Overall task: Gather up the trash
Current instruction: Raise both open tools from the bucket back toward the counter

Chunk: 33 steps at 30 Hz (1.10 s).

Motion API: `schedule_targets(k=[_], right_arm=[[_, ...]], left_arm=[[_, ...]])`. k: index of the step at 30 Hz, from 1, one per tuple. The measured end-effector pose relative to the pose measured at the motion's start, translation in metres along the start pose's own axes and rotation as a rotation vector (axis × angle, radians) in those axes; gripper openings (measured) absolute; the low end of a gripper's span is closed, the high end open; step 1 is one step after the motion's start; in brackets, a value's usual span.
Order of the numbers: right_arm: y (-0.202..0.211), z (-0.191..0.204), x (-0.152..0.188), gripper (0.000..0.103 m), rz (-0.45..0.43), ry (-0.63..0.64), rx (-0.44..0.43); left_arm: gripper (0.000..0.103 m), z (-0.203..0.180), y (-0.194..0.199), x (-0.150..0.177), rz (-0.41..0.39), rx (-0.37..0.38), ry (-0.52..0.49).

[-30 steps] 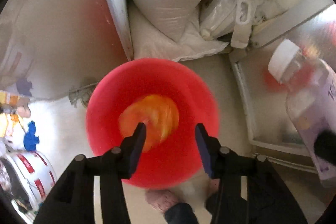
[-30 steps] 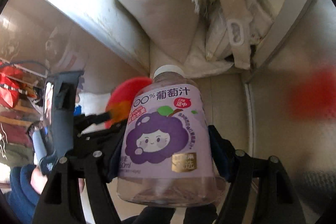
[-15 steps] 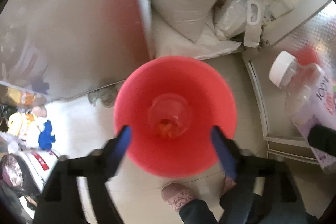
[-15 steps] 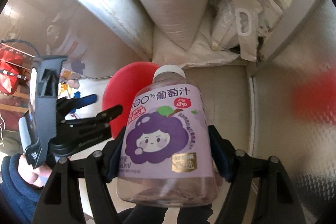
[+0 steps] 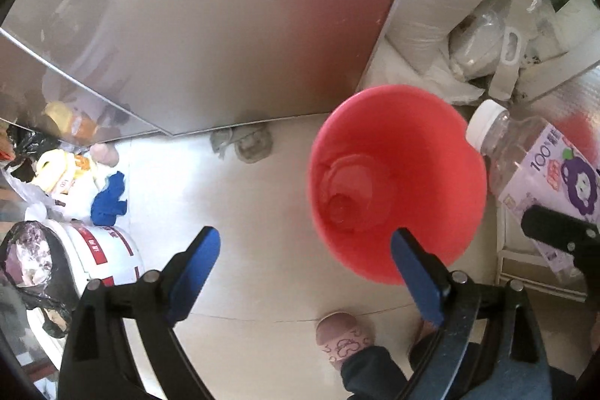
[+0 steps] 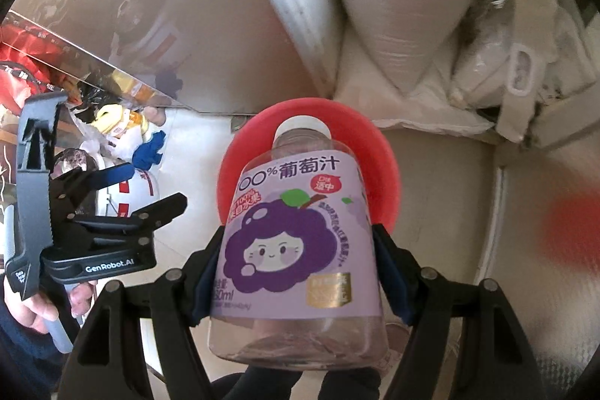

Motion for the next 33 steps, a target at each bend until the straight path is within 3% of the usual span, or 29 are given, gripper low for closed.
schedule_targets(k=[8,10,11,12,17,21,25,29,33], right_arm=[[-0.018,0.010,-0.008,0.071,0.028,0.056,0.044],[-0.019,0.011,-0.008,0.078,0.021,0.075,0.045],[-0.017,0.011,-0.007,0.088,0.017,0.084,0.055],[-0.014,0.012,-0.007,0.090,0.008,0.089,0.066],[0.020,0.011,-0.005,0.091,-0.013,0.044,0.054],[0.083,0.021,-0.007,0.091,-0.055,0.025,0.073],[0.172,0.035,-0.012,0.091,-0.111,-0.005,0.106],[0.274,0.043,-0.015,0.095,-0.191,-0.056,0.158],[0.368,0.042,-0.013,0.099,-0.261,-0.127,0.209]], left_arm=[[0.091,0.017,0.006,0.006,0.005,0.042,0.032],[0.091,0.015,0.011,0.007,-0.011,0.026,0.012],[0.091,0.013,0.015,0.008,-0.025,0.022,0.006],[0.091,0.012,0.023,0.008,-0.036,0.030,0.001],[0.091,0.003,0.074,0.004,-0.045,0.073,0.012],[0.091,-0.008,0.144,-0.002,-0.066,0.086,-0.010],[0.091,-0.026,0.233,-0.005,-0.071,0.093,-0.047],[0.091,-0.055,0.332,-0.008,-0.088,0.175,-0.100],[0.091,-0.087,0.405,-0.013,-0.124,0.242,-0.150]])
Point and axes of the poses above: each gripper's, at about its wrist camera, not at the fingertips, and y roughly against the way its jaws point, z to its left, x to its underside, the point moved 2 cm from there along -y, roughly the way its jaws point, and after that the axes turned 14 degrees about y, right-handed, at the moved point
